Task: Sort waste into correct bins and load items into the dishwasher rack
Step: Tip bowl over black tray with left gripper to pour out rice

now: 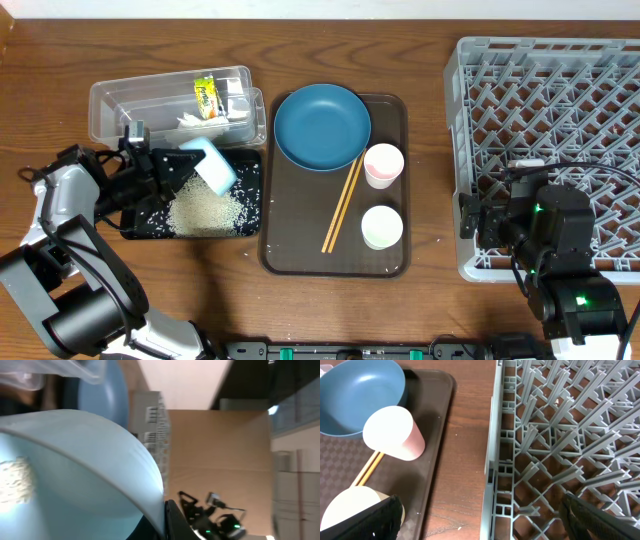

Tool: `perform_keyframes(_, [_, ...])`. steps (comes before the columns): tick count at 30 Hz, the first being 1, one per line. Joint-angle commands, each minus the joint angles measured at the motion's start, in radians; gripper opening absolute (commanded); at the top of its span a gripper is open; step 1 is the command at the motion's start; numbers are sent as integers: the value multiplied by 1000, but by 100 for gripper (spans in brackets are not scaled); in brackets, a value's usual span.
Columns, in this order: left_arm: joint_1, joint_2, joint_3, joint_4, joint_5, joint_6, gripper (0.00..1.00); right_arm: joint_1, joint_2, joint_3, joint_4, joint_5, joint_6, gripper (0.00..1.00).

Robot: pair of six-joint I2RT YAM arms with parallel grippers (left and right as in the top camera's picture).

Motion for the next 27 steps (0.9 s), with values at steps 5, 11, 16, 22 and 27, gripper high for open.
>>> perform_keyframes(5, [6, 5, -2, 3, -57, -72, 6, 7, 0, 24, -1, -5, 10, 99])
perform_keyframes(11, [1, 4, -2, -4, 88, 116, 6, 7, 0, 24, -2, -4, 10, 99])
perform_keyframes(16, [14, 4, -2, 42, -6, -38, 6, 7, 0, 24, -2, -4, 10, 99])
perform_keyframes(22, [17, -8, 0, 18, 84, 56, 6, 7, 0, 24, -2, -4, 10, 99])
perform_keyframes(27, [16, -7, 0, 51, 7, -67, 6, 7, 0, 24, -4, -4, 10, 99])
